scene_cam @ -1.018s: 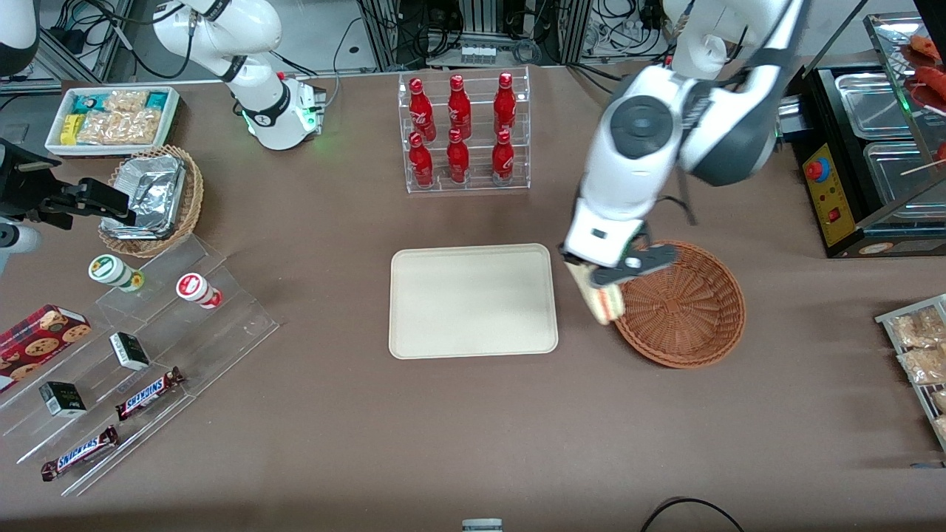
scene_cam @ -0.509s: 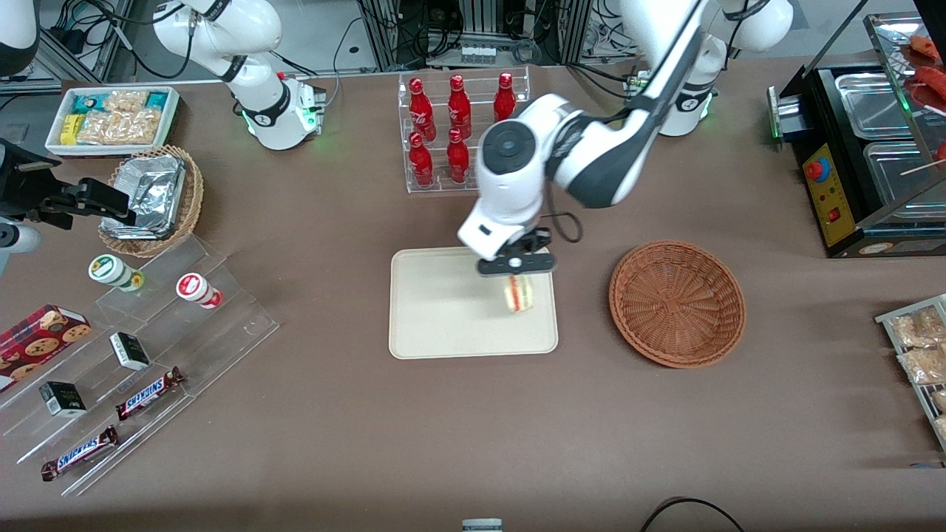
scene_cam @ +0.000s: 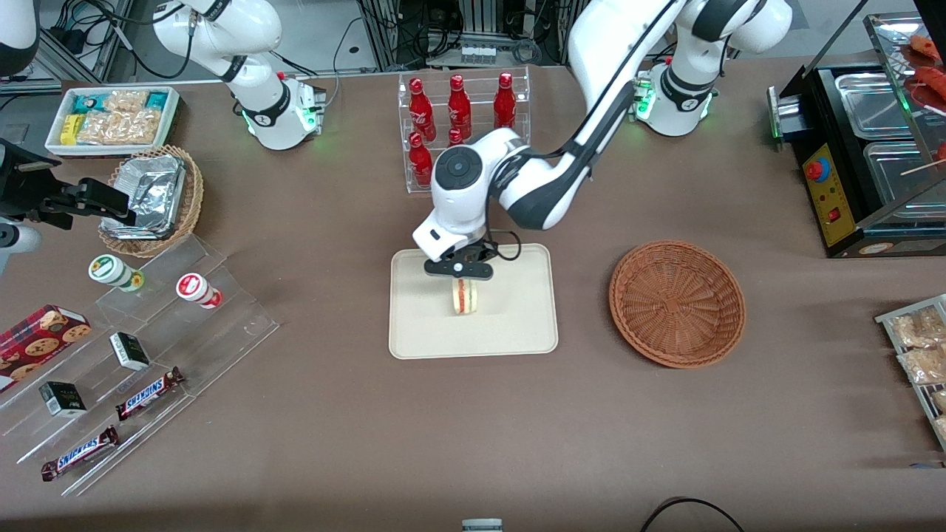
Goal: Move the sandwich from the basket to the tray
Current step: 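Carry the sandwich with the left gripper over the white tray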
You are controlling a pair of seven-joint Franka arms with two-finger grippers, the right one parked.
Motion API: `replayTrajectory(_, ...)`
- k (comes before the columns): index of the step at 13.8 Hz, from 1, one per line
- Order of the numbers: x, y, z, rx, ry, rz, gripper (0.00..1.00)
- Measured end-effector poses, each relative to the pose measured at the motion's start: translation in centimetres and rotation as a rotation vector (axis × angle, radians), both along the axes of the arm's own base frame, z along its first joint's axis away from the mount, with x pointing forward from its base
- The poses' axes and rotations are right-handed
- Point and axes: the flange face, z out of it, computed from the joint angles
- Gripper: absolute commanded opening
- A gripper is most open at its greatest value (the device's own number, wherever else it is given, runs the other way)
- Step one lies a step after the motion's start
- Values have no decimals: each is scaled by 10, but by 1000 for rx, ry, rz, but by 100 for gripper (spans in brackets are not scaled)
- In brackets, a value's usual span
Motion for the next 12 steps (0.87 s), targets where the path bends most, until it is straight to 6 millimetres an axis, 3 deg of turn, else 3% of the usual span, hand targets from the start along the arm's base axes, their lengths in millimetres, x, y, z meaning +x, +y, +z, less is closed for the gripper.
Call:
replayTrajectory(3,-4,-2,-27,29,8,-17,0)
replayTrajectory(4,-3,-2,-32,38,7,-22,23)
replayTrajectory(5,-3,-2,-36,42,7,-24,84)
replayTrajectory(6,-2,-2,-37,42,7,-24,100)
replayTrajectory(9,4,-5,-26,25,-10,-13,100)
replayTrajectory(12,16,-3,8,3,-38,4,100)
